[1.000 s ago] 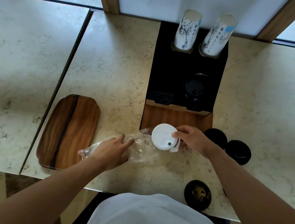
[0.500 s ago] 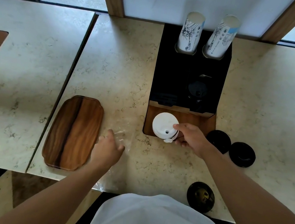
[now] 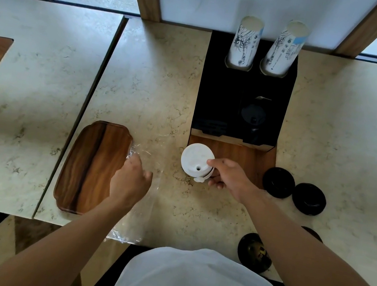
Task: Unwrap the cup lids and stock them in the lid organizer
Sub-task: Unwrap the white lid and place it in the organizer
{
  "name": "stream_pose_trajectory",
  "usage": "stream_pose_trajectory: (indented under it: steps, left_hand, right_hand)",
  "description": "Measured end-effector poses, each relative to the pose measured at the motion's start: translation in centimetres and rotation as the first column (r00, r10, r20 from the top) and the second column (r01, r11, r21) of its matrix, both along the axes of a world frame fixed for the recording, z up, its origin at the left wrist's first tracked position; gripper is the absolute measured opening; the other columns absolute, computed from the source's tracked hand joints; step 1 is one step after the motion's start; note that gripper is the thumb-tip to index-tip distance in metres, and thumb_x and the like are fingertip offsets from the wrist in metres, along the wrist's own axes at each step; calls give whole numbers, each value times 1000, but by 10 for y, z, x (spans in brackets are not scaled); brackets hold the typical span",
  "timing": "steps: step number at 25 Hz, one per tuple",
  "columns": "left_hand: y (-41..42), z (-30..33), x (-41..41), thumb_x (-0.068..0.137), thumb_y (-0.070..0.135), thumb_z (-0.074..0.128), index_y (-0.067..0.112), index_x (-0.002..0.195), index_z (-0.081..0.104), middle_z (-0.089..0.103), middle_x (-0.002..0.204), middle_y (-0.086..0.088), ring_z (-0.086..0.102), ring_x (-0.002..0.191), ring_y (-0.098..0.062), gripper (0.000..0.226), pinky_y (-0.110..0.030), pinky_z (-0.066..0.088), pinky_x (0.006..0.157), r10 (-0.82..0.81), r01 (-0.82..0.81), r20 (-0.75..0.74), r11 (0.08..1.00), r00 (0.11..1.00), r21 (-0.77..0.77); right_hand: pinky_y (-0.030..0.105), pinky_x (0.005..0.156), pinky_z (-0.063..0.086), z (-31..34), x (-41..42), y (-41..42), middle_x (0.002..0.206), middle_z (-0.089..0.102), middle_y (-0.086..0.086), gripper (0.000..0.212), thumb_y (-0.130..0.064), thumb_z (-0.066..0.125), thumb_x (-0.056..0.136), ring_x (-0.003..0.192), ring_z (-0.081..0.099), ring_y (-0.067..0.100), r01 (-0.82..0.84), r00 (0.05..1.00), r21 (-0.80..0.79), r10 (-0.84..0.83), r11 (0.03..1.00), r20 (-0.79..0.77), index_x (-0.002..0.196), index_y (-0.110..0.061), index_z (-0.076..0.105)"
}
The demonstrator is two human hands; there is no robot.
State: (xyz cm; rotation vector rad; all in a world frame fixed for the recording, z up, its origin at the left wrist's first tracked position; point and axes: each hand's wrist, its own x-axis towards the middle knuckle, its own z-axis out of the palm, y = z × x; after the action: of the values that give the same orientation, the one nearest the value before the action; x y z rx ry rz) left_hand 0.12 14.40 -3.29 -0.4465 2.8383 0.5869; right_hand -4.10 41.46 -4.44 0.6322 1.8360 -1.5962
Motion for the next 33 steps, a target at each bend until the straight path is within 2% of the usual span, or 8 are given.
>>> stream_pose_trajectory:
  steps: [2, 4, 6, 8, 15, 20, 26, 33]
  left_hand:
    - [10, 5, -15, 94, 31, 62, 16, 93, 61, 68, 85, -1, 61, 67, -13, 16, -30, 48, 55, 67, -71, 26, 964, 997, 256]
    - [26, 13, -28, 98, 40, 63, 11, 105, 69, 74, 94, -9, 72, 79, -22, 30, -40, 61, 67, 173, -276, 220, 724, 960, 632]
    - [42, 20, -37, 96, 47, 65, 12, 115, 69, 76, 100, -11, 76, 88, -25, 40, -38, 64, 69, 173, -400, 364, 484, 915, 778]
    - [56, 21, -41, 96, 43, 68, 11, 120, 69, 78, 105, -9, 77, 92, -23, 40, -36, 64, 73, 135, -356, 331, 422, 934, 834]
    - [87, 29, -81, 95, 29, 72, 12, 108, 76, 79, 82, 15, 76, 83, -8, 22, -29, 63, 68, 243, -227, 126, 453, 962, 862]
    - [103, 31, -123, 92, 30, 75, 24, 94, 78, 76, 77, 14, 75, 74, -6, 7, -31, 64, 71, 276, -200, 39, 582, 960, 789]
    - [128, 35, -165, 95, 13, 54, 30, 71, 60, 60, 75, 7, 60, 72, -18, 30, -38, 59, 73, 242, -246, 112, 645, 964, 724]
    - [133, 23, -183, 90, -2, 50, 14, 89, 62, 59, 78, 1, 58, 75, -21, 20, -38, 60, 72, 187, -288, 224, 724, 956, 626]
  right_hand:
    - [27, 51, 46, 3, 3, -3, 85, 79, 5, 37, -46, 71, 84, 61, 71, 19, 18, 1000, -19, -18, 1000, -14, 110, -18, 67]
    - [27, 50, 46, 6, 5, -4, 83, 78, 4, 40, -49, 71, 82, 60, 70, 18, 42, 998, -34, -44, 999, -44, 108, -19, 67]
    - [28, 51, 45, 10, 5, -5, 84, 77, 4, 45, -55, 70, 78, 61, 68, 17, 67, 994, -43, -70, 997, -85, 107, -20, 67]
    - [28, 54, 47, 15, 2, -7, 87, 76, 4, 49, -60, 67, 76, 64, 66, 16, 64, 990, -34, -68, 997, -125, 107, -22, 67]
    - [36, 70, 52, 31, -27, -6, 72, 66, 3, 33, -41, 66, 91, 72, 61, 17, 197, 951, 95, -167, 976, -262, 97, -10, 74]
    - [39, 80, 58, 51, -57, -3, 110, 69, 16, 47, -37, 68, 91, 98, 69, 30, 318, 900, 178, -237, 931, -367, 130, -16, 50]
    - [40, 73, 64, 51, -88, -9, 115, 68, 17, 40, -33, 64, 97, 91, 73, 33, 329, 894, 284, -200, 901, -400, 127, -13, 47]
    - [46, 64, 65, 36, -101, -26, 122, 63, 19, 44, -27, 63, 96, 88, 74, 38, 263, 914, 377, -105, 888, -392, 132, -10, 45]
